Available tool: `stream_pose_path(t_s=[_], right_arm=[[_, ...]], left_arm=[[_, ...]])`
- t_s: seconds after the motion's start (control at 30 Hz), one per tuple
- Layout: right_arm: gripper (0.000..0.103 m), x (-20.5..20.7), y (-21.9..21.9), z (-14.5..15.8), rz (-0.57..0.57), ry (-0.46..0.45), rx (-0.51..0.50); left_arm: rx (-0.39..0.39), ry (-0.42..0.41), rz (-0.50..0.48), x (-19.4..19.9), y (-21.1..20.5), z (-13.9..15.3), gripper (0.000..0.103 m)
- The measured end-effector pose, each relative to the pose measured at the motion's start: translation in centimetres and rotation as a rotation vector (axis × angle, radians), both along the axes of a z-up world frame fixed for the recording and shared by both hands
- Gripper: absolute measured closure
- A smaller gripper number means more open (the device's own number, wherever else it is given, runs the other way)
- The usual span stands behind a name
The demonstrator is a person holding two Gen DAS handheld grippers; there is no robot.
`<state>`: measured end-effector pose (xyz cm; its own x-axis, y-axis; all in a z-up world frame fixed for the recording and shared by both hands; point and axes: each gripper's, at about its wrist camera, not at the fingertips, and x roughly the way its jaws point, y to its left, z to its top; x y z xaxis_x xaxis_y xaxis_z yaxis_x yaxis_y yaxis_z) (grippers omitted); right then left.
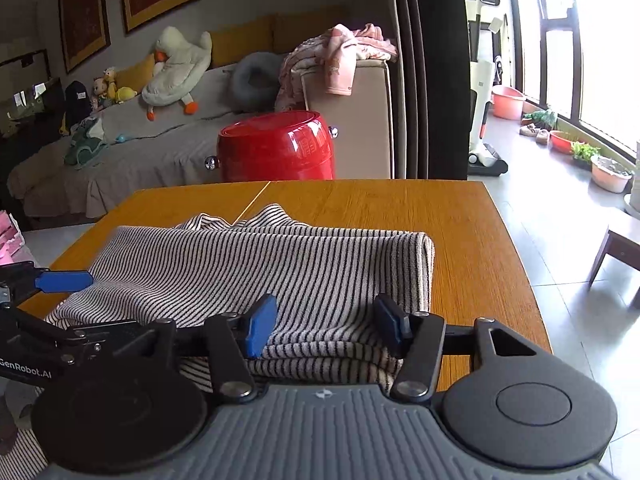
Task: Fold clothes
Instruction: 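Open the right gripper and smooth the folded sleeve flat, then grasp the sweater edge with both grippers and lift it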
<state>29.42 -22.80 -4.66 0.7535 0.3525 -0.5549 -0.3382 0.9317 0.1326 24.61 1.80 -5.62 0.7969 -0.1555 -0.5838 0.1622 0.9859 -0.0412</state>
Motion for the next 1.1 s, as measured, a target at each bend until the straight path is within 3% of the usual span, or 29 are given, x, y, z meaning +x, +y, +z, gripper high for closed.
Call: stream_pose_path(t_s=[0.17, 0.33, 0.53, 0.67, 0.77, 0.93, 1.0, 1.1], right_arm=[[0.024, 0.4, -0.5, -0.1, 0.075, 0.020, 0.054], [0.026, -0.8, -0.5, 0.2, -0.021, -0.042, 0.029], [0.025, -0.5, -1.5, 0.1, -0.006, -0.009, 0.088], [0.025, -0.4, -0.4, 0.1, -0.018, 0.001, 0.022], [0.025, -1.1, 0.6, 0.1, -0.050, -0.015, -0.031], [0.025, -3.0, -0.3, 0.2, -0.029, -0.025, 0.046], [0.025, -3.7, -0.8, 0.3, -0.005, -0.026, 0.091], [0.024, -4.2, -0.6, 0.2, 0.018, -0.002, 0.076]], left_arm=[[-0.146, -0.012, 0.002, -0.1, 2.0, 0.1, 0.000], [-0.090, -0.008, 0.002, 0.1, 1.0, 0.1, 0.000], [-0.145, -0.012, -0.001, 0.0, 1.9, 0.1, 0.000], [-0.192, -0.015, -0.002, -0.1, 2.6, 0.0, 0.000], [-0.178, -0.019, 0.006, -0.1, 2.3, 0.1, 0.000], [-0.182, -0.021, 0.010, -0.8, 2.1, 0.2, 0.000], [-0.150, -0.015, 0.008, -1.8, 1.7, 0.2, 0.000], [-0.114, -0.008, 0.012, -3.3, 1.3, 0.2, 0.000]])
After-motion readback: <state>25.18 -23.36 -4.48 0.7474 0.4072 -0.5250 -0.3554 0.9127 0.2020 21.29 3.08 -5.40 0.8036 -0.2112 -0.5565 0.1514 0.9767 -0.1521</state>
